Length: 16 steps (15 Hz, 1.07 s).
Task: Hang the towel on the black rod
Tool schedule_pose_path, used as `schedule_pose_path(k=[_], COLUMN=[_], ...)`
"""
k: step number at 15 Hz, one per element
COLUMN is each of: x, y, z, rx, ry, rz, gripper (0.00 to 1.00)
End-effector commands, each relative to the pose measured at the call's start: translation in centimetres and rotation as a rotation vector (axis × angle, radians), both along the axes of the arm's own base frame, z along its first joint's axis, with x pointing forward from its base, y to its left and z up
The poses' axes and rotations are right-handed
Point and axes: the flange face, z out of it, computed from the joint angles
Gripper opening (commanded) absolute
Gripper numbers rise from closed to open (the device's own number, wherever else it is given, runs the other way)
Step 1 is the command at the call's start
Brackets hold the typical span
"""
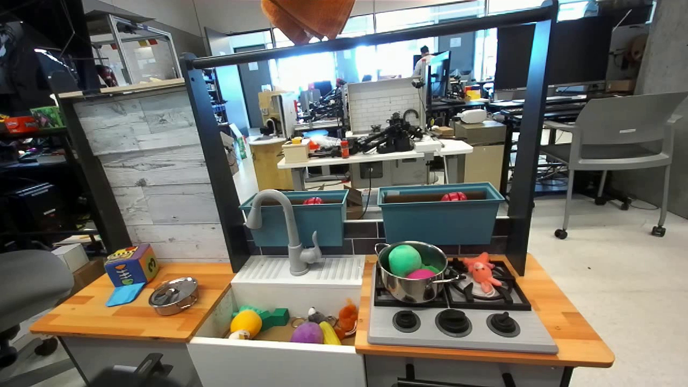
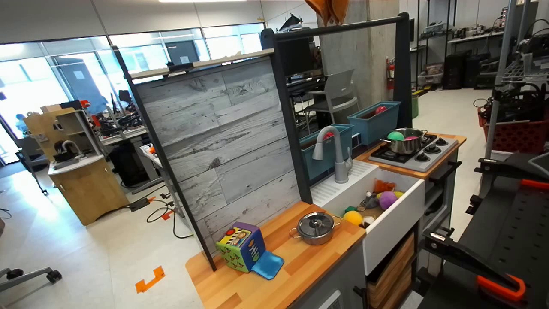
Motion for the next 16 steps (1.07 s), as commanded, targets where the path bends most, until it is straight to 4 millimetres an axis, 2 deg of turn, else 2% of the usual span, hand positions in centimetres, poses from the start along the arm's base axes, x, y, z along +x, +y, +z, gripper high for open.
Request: schedule_pose_path(k=[1,8,12,16], x=[-0.2,1.1,1.0,0.2], y=[0.0,0.2,0.2,0.4], z=[1.2,-0.8,-1.4,-0.5], rx=[-0.001,-0.023,-0.059,-0.091], ry=[0.03,0.122,0.159,0.146], rz=[0.011,0.029,0.036,0.03], gripper=[0.01,0.01,0.01,0.01])
